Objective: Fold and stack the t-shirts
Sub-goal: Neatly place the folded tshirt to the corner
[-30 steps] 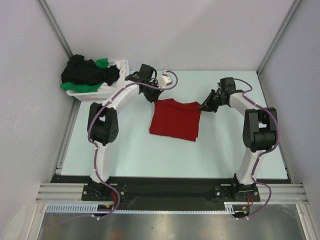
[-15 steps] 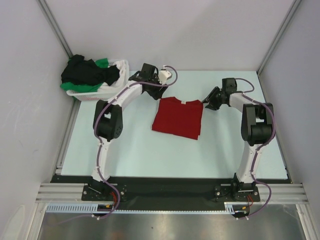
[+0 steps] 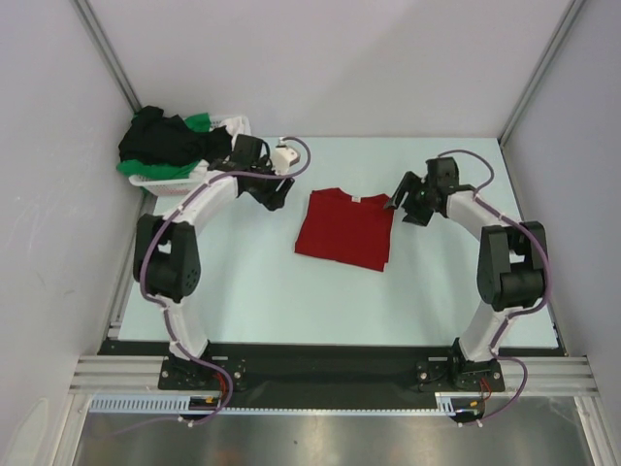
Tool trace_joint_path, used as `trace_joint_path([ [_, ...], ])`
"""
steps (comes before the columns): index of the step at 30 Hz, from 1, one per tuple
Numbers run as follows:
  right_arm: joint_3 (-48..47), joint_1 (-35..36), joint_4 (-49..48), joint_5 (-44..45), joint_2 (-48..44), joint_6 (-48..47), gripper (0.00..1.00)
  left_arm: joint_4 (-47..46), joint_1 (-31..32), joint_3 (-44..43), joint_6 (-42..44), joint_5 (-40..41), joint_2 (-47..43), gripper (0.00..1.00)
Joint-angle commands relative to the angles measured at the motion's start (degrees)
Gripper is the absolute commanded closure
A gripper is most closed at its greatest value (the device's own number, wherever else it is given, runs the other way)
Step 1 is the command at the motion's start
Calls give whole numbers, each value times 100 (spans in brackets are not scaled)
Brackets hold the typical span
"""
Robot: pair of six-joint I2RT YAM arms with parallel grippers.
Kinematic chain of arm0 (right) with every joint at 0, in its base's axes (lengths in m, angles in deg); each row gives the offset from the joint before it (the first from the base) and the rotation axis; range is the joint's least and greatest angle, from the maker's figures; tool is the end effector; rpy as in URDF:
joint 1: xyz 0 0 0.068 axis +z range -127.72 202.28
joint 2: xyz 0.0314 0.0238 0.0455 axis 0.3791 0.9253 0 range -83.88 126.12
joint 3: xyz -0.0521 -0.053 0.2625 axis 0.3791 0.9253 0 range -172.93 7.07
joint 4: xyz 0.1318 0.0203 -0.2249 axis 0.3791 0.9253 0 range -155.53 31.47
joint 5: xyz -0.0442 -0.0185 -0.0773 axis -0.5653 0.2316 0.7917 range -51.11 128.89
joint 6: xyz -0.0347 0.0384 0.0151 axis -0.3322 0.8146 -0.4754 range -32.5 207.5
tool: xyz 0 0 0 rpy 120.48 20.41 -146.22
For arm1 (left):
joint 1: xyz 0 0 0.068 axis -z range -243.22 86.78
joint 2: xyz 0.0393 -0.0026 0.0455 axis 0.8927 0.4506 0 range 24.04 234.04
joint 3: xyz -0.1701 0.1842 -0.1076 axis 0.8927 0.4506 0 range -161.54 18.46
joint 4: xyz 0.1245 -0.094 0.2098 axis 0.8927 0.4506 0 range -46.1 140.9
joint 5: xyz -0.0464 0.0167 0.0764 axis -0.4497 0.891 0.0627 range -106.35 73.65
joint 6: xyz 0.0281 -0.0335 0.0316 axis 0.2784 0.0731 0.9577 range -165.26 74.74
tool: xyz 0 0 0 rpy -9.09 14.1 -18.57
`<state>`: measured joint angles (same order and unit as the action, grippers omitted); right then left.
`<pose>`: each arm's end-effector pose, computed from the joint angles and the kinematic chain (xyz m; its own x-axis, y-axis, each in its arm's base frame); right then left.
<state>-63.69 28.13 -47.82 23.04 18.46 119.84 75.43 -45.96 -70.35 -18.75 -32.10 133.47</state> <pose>0.3843 0.0492 0.2120 -0.7844 0.4369 -0.4403 0.1708 0.8346 0.5238 0.4027 -0.1353 0.2470 -0.4763 0.5977 -0.6449 0.7344 0.6737 0.0821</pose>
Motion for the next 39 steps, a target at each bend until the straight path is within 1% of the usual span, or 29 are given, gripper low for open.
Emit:
trace_joint_path([
  [1, 378, 206, 30, -198, 109, -114, 28, 46, -90, 398, 101, -376, -745, 34],
  [5, 449, 303, -163, -321, 338, -35, 33, 46, -205, 890, 127, -429, -1133, 34],
  [8, 432, 329, -364, -505, 584, 36, 42, 20, -267, 1233, 145, -464, -1450, 33],
  [9, 432, 329, -504, -663, 637, 71, 50, 11, -293, 1296, 145, -464, -1555, 33],
  [11, 379, 329, -620, -752, 803, 185, 58, -15, -310, 1463, 145, -482, -1661, 33],
  [12, 335, 312, -681, -848, 857, 211, 66, -33, -328, 1516, 136, -473, -1705, 33],
  [14, 221, 277, -682, -884, 980, 194, 76, -59, -354, 1630, 136, -491, -1837, 33],
  [15, 116, 251, -638, -901, 1006, 177, 88, -77, -381, 1674, 136, -491, -1872, 33],
  [17, 19, 128, -568, -928, 1024, 133, 100, -85, -407, 1736, 145, -482, -1951, 33],
  [20, -192, -118, -235, -1086, 972, -244, 100, -68, -442, 1824, 180, -482, -2057, 33],
  [21, -314, -188, 193, -1095, 989, -602, 100, -77, -460, 1859, 197, -482, -2083, 33],
  [22, -585, -250, 450, -1051, 1015, -832, 100, -103, -460, 1885, 206, -482, -2118, 33],
  [23, -744, -381, 905, -903, 1033, -1017, 100, -120, -460, 1929, 206, -482, -2153, 33],
  [24, -868, -443, 1074, -815, 1059, -1350, 100, -129, -460, 1947, 224, -491, -2171, 33],
  [26, -1255, -706, 1417, -561, 1156, -1607, 100, -138, -460, 1956, 224, -473, -2189, 33],
  [29, -1685, -944, 1489, -226, 1445, -1827, 100, -147, -469, 1964, 233, -438, -2206, 33],
  [31, -2001, -1225, 1515, -172, 1665, -1871, 100, -138, -486, 1982, 250, -394, -2241, 33],
  [32, -2438, -1305, 1594, -146, 1970, -1889, 100, -130, -486, 1991, 268, -377, -2259, 33],
  [34, -2976, -1524, 1743, -23, 2341, -1933, 100, -129, -504, 2009, 294, -307, -2277, 33],
  [35, -3675, -1577, 1953, 134, 2699, -1994, 100, -121, -513, 2009, 303, -236, -2277, 33],
  [38, -4715, -1736, 2270, 424, 3281, -2170, 100, -68, -522, 1965, 312, -166, -2242, 33],
  [39, -5415, -1762, 2341, 495, 3675, -2170, 100, -42, -522, 1956, 303, -148, -2233, 33],
])
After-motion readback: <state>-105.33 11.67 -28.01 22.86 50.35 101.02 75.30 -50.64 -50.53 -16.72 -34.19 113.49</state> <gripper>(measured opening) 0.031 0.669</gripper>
